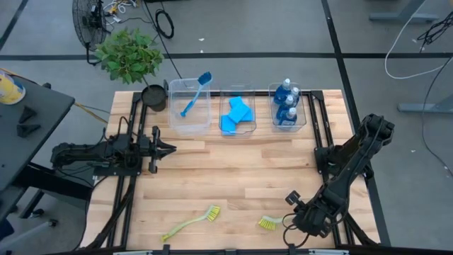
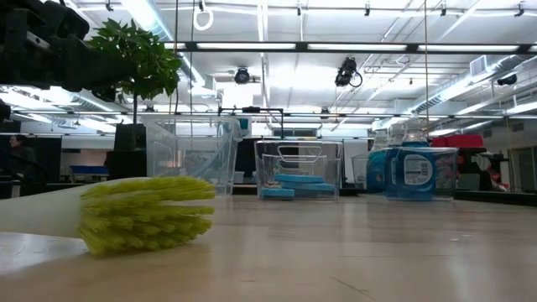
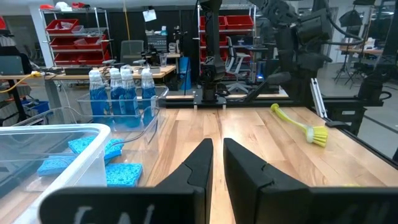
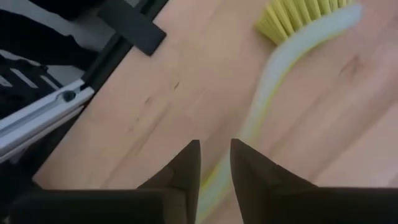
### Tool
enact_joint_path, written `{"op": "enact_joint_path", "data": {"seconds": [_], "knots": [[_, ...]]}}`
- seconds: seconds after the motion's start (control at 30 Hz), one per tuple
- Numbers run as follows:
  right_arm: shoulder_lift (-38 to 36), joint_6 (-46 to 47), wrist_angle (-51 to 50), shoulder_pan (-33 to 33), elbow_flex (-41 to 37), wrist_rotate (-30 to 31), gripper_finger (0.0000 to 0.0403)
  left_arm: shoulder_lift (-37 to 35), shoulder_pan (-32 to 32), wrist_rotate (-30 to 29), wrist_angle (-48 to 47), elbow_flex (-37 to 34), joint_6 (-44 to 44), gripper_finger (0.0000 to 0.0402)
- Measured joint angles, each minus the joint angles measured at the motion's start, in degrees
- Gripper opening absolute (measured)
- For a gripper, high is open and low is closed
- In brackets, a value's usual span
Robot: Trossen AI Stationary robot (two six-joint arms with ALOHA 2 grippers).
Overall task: Pick & Place Kitchen Sink Supplies
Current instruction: Put the yellow cleaning brush into the left transparent bin
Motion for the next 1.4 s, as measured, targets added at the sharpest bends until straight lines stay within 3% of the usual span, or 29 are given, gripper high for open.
{"op": "enact_joint_path", "data": {"seconds": [0.17,0.37,0.5,1.4], "knots": [[0.00,-0.47,4.86,0.02,-1.65,0.12,0.0128,0.00,0.01,0.00,0.00,0.00,0.02,0.0044],[0.02,1.14,11.80,-0.01,-3.64,5.82,0.0173,0.00,0.01,0.00,0.00,0.01,0.01,0.0044],[0.02,1.28,16.51,-0.03,-5.99,6.07,0.0190,0.00,0.00,0.00,0.00,0.01,0.01,0.0044],[0.07,2.54,33.23,-1.16,-18.58,10.66,0.0196,0.00,0.00,0.00,0.00,0.02,0.00,0.0044]]}}
